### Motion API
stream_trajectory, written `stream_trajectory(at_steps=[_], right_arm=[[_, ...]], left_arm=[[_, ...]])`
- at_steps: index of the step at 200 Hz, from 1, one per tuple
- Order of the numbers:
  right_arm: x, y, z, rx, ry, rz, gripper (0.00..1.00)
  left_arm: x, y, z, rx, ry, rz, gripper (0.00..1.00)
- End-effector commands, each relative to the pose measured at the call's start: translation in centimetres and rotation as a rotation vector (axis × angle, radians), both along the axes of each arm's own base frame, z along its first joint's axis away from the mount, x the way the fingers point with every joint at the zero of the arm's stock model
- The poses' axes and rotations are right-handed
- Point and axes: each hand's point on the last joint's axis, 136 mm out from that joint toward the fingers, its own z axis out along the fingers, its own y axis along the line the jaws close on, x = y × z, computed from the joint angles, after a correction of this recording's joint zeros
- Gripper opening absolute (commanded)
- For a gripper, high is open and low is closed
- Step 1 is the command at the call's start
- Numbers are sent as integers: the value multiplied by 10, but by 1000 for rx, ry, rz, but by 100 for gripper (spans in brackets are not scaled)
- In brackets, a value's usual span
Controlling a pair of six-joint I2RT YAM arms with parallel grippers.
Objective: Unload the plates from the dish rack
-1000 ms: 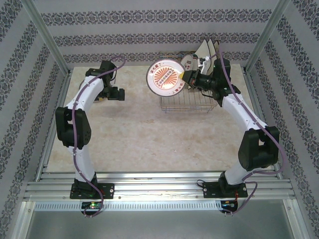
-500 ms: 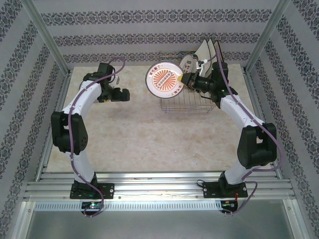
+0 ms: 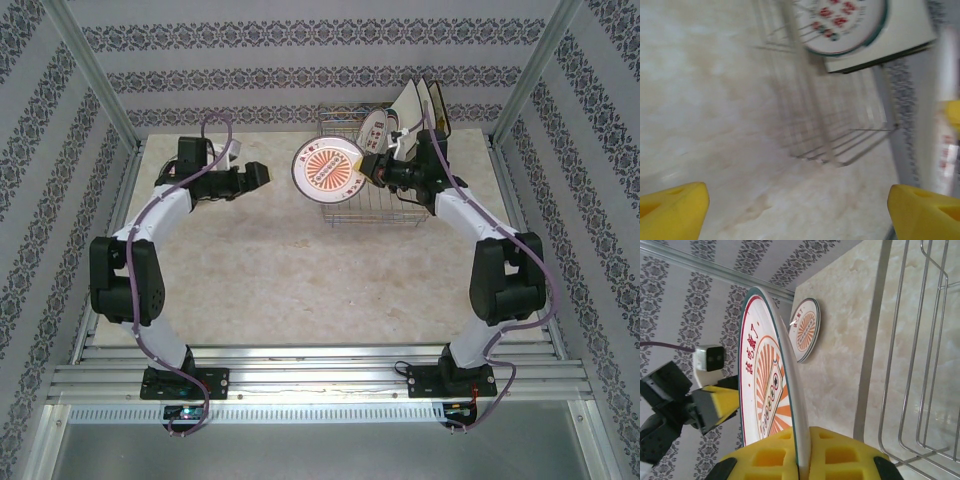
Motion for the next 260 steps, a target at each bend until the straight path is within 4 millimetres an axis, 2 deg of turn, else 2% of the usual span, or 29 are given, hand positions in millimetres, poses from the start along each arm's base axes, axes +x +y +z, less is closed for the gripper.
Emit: stream_trajectory(at_steps=[1,21,61,97,153,163,201,220,231,236,253,260], right_arm=[[4,19,14,1,-53,41,0],[7,29,13,0,-55,54,0],[13,44,17,4,-64,77,0],[17,53,19,3,-72,86,0],[17,66,15,-6,-70,106,0],[16,67,13,-10,-69,108,0],[17,64,6,-66,-67,95,0],[15,61,5,-90,-63,86,33],[16,60,7,-88,-67,77,61],[16,59,8,-90,-70,72,71],[16,59,10,-91,-70,74,96],[15,59,10,-95,-71,73,98]], left_arm=[[7,-29,32,-182,-94,-100,91],[9,-38,32,-228,-86,-117,89],[10,-47,10,-223,-5,-125,76],[8,-50,2,-240,30,-131,49],[7,-52,6,-270,47,-144,10],[7,-52,6,-271,52,-142,0],[10,-52,-1,-273,69,-131,0],[11,-52,1,-276,62,-131,0],[11,-52,2,-280,59,-131,0],[12,-52,2,-281,60,-130,0],[12,-52,4,-284,54,-134,0],[13,-52,4,-285,53,-133,0]])
